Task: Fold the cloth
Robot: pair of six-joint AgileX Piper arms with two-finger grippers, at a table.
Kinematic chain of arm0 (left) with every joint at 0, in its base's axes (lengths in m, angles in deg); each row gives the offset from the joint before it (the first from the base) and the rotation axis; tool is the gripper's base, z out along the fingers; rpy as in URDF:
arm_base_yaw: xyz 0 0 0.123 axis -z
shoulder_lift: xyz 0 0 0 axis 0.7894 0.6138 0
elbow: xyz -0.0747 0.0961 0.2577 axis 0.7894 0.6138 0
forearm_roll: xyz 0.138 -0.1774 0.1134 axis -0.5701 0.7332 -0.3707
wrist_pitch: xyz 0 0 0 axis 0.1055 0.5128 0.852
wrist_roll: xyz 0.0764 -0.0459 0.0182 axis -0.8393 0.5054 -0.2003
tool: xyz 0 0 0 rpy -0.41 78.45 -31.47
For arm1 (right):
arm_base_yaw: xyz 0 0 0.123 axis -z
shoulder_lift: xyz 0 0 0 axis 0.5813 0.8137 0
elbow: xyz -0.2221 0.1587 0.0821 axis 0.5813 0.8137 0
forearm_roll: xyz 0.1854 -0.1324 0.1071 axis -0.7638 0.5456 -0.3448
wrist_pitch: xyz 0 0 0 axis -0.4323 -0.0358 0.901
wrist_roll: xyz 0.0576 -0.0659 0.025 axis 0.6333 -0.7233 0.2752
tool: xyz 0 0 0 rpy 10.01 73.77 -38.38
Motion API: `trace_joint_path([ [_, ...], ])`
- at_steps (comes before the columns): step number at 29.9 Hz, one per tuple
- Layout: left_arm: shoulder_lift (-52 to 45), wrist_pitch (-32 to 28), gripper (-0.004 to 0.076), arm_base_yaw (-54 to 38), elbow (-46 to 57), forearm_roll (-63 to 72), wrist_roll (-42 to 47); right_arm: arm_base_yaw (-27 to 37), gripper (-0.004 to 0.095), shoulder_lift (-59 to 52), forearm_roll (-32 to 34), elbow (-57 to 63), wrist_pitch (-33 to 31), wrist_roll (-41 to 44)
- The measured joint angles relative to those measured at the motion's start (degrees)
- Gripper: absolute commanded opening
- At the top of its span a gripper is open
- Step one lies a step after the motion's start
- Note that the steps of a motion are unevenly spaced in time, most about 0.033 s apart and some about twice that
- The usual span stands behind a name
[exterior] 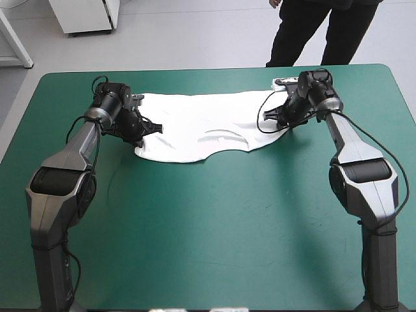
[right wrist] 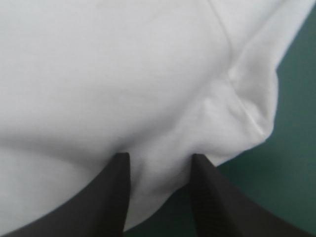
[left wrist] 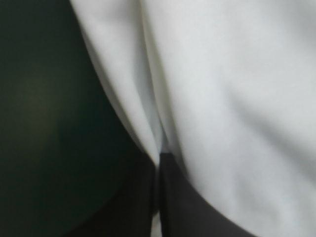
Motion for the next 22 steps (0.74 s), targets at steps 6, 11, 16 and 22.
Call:
trace_joint_path([
  [6,0.0,-0.1,-0.0009,0.0,0.0,0.1,0.0,-1.5,-0.0015,0.9,0.1,-0.7,-0.5,0.5],
  [11,0.0,-0.1,-0.0009,0.0,0.0,0.1,0.0,-1.5,-0.0015,0.7,0.6,-0.9,-0.6,1.3],
  [16,-0.4,-0.2,-0.0009,0.0,0.0,0.1,-0.1,-1.8,-0.0016,0.7,1.0,-2.8,-2.2,1.3],
  [22,-1.0,0.3,-0.0009,-0.2,-2.2,-0.7,-1.5,-2.1,-0.0017,-3.0,1.1,-3.7,-4.0,1.3],
])
